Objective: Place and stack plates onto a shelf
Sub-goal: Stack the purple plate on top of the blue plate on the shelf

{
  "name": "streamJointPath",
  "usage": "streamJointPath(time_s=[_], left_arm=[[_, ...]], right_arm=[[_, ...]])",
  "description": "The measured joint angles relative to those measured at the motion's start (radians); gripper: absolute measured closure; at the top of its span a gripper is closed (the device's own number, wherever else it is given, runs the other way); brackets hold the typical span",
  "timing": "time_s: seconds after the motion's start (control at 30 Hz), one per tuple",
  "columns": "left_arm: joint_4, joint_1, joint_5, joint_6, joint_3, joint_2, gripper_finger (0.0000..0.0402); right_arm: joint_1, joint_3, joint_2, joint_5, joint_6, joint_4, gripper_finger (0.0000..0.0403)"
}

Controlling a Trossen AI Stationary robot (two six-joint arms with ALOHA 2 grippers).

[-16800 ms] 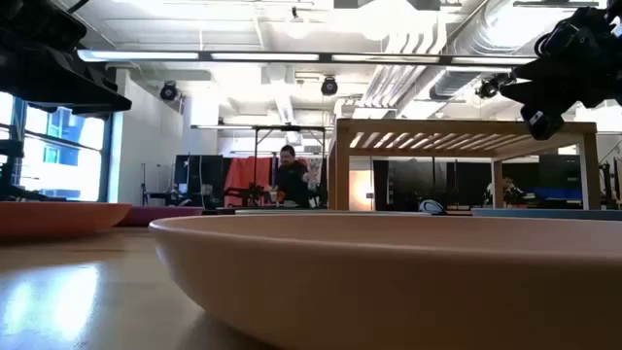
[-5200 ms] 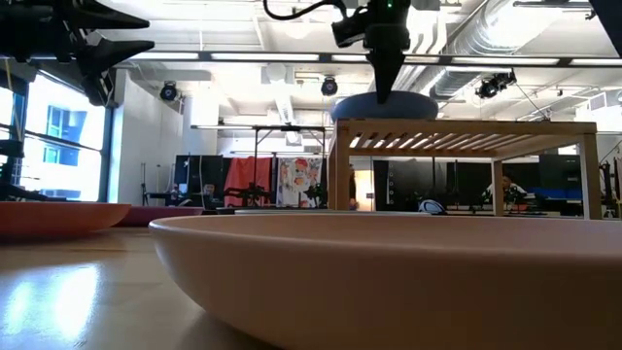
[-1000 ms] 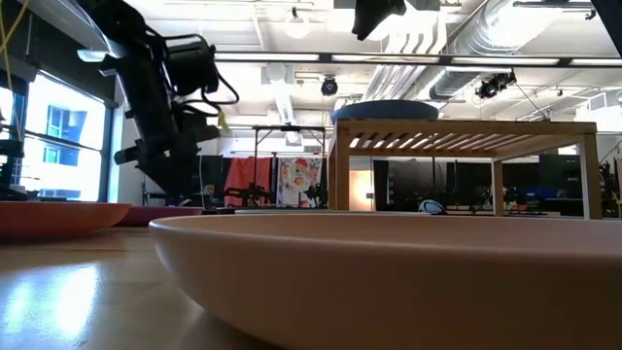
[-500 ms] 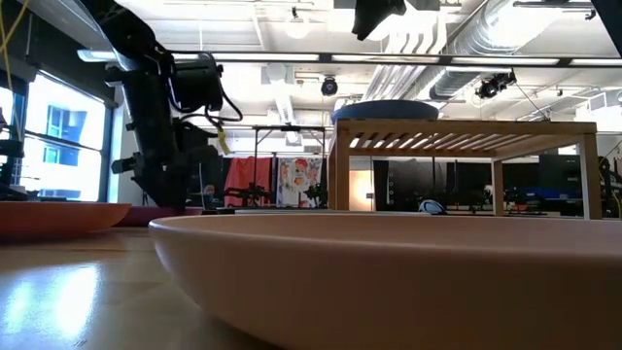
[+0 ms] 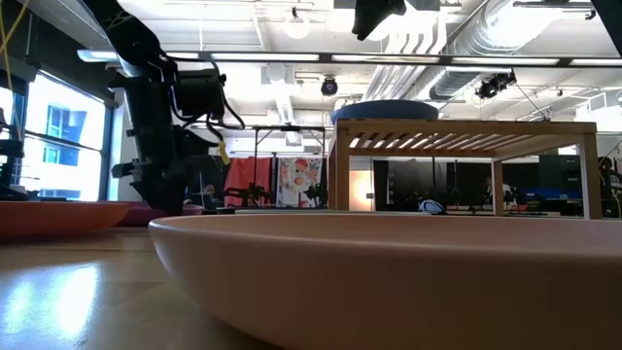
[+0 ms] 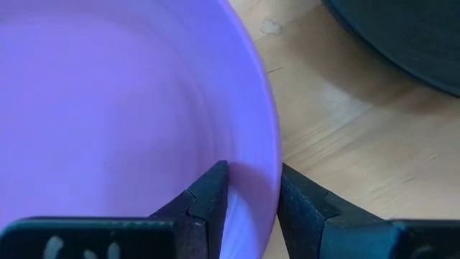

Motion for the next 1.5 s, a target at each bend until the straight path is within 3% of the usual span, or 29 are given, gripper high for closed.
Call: streamJointPath(time_s=[0.43, 1.07, 1.5], left_arm=[[-0.010, -0.006, 0.022, 0.080, 0.001, -0.030, 0.0389], [-0.191, -0.105, 0.095, 0.197, -0.002, -0.319, 0.0395], [-0.202, -0.204, 0.225, 0.523, -0.002, -0.493, 0.0396]], right_arm=[[0.000, 0.000, 0.000, 0.000, 0.003, 0.000, 0.0295], [0.001, 0.000, 0.000, 0.000, 0.095, 0.001, 0.0295], [0.028, 0.000, 0.000, -0.009, 0.257, 0.001, 0.0295]])
